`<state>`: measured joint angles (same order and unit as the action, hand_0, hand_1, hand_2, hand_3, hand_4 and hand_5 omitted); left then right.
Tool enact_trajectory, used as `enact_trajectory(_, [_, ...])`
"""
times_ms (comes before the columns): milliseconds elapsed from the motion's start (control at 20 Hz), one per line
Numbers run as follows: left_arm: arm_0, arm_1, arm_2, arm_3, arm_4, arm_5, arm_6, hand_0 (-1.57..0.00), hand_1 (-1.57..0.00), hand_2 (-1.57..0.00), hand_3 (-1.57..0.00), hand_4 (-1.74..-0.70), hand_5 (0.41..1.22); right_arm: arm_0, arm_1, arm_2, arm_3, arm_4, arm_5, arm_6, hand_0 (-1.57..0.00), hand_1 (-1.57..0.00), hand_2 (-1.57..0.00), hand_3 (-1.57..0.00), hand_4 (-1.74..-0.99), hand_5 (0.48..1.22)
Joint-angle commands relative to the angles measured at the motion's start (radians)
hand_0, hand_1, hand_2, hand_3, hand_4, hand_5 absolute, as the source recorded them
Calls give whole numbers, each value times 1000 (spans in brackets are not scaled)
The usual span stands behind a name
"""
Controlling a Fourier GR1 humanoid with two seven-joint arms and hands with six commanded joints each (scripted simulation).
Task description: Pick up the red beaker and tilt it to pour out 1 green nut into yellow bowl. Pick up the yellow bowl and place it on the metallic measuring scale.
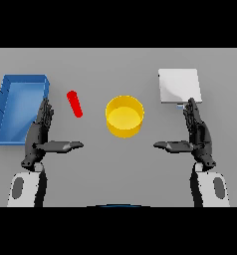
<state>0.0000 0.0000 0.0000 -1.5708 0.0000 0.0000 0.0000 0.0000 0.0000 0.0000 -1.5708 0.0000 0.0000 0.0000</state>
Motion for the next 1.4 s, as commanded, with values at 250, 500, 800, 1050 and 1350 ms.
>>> enact_trajectory(250, [18,-4,-7,-5,-3,-1,-3,1,1,1,1,-1141,660,-6,25,19,2,18,-17,2,1,1,1,1,-1071,578])
enact_trajectory(500, [132,57,-130,-206,-142,-18,24,1,1,1,1,-1138,660,74,-43,149,-113,306,-97,-79,1,1,1,1,-1071,581])
enact_trajectory(800, [99,70,-122,-148,-144,-34,75,1,1,1,1,-1136,648,76,-56,143,-116,257,-45,-91,1,1,1,1,-1163,624])
enact_trajectory(1050, [-48,65,-75,22,-126,-33,76,1,1,1,1,-1178,650,64,-46,133,-114,219,-28,-89,1,1,1,1,-1215,628])
enact_trajectory(1350, [-219,71,-36,257,-142,-37,3,1,1,1,1,-1183,637,83,-52,128,-121,207,-19,-110,1,1,1,1,-1227,625])
